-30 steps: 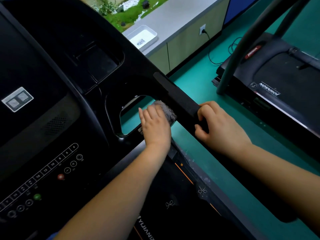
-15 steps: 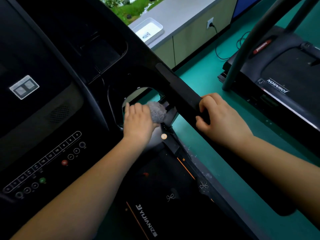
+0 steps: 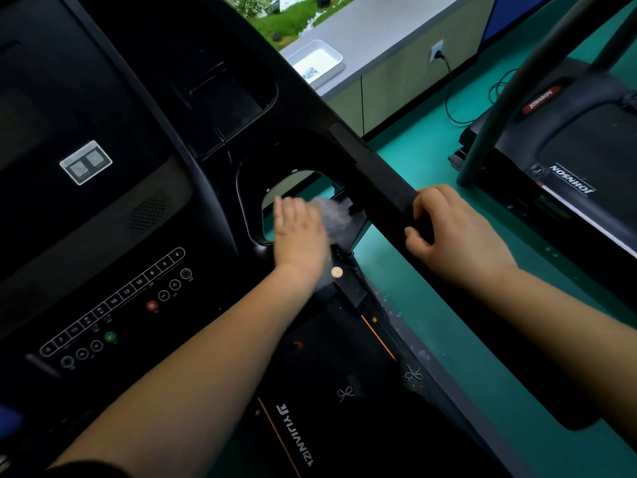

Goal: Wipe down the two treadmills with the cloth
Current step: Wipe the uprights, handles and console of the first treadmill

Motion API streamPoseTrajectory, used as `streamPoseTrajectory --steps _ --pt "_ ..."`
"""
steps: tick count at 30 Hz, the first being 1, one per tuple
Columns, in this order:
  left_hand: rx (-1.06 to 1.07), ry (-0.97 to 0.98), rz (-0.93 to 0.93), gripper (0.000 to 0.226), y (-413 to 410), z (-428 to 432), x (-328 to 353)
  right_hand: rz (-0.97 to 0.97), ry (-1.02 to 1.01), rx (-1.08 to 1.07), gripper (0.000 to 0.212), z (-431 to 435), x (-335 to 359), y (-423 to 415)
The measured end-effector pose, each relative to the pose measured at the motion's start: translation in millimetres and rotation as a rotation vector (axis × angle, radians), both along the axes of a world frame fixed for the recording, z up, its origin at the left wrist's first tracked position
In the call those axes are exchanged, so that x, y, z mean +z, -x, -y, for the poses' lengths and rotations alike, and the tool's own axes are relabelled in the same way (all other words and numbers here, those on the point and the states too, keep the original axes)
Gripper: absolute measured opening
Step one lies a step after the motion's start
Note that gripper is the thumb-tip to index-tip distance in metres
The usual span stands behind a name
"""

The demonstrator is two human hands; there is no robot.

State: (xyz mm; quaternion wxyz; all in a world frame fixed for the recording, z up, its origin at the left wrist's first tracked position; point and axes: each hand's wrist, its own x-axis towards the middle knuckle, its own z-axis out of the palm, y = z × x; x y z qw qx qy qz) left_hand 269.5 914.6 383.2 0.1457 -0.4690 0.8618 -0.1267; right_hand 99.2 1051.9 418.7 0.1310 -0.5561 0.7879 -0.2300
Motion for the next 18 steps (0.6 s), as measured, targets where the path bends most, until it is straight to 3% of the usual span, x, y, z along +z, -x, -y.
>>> streamPoseTrajectory --steps 4,10,18 --pt "-0.082 0.062 -0.078 0.060 5.5 -5.2 -6.9 -0.020 -0.010 -0.005 0.023 0.6 0.0 -1.3" --pt "-0.142 0.276 -0.018 0.069 -94.1 -21.1 -24.7 -0.019 -0.029 -0.018 0.023 1.2 3.7 -3.3" --pt "-0.221 0.297 -0.029 0.066 -176.3 -37.6 -13.0 -0.018 -0.061 -0.011 0.023 0.0 7.0 -3.5"
